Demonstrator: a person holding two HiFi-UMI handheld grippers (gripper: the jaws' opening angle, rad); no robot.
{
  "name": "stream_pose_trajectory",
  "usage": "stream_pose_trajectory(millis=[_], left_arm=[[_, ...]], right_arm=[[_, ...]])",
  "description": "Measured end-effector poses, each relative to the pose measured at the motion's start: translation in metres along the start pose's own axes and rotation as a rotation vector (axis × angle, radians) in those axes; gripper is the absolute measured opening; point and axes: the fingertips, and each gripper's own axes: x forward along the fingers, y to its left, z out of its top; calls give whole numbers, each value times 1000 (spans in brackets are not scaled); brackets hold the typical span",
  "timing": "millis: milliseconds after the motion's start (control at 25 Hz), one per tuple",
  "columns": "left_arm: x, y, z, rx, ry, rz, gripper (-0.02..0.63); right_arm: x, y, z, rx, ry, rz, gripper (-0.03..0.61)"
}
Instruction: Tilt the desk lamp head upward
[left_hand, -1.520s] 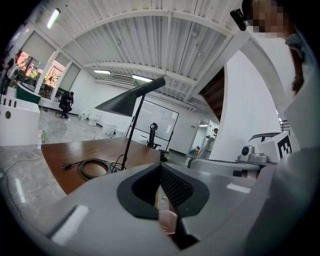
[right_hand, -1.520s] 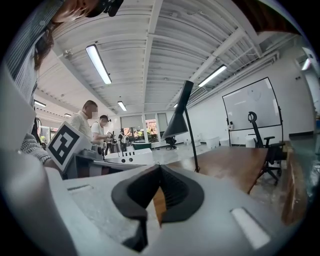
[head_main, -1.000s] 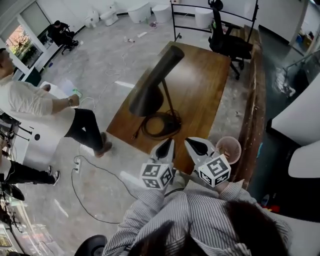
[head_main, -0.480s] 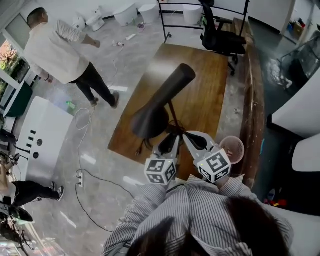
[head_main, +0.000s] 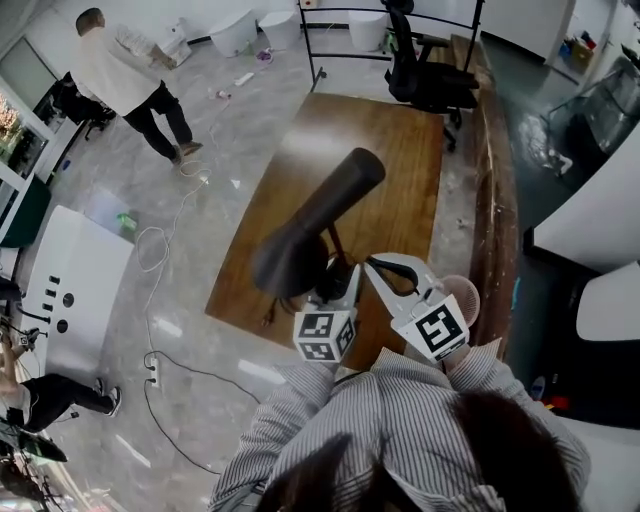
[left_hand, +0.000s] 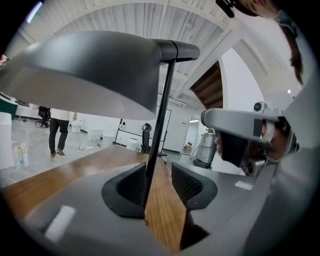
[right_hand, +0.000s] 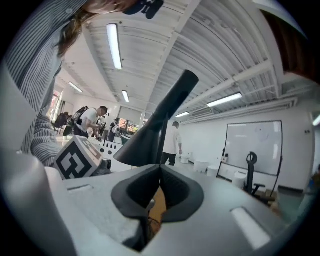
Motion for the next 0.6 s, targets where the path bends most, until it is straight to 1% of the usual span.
stream_pose_trajectory(millis=[160, 360, 440, 520, 600], left_arm=[[4, 2, -2, -12, -20, 13, 149], [3, 0, 0, -25, -33, 21, 152], [3, 1, 1, -30, -38, 23, 152], [4, 1, 1, -37, -42, 20, 152], [4, 1, 1, -41, -44, 17, 152]], right_arm=[[-5, -3, 30, -271, -10, 11, 3], [-13, -8, 89, -526, -70, -2, 33], [-16, -13, 109, -637, -89, -30, 58], [-19, -22, 124, -763, -70, -78, 92], [-19, -28, 135, -913, -45, -120, 118]])
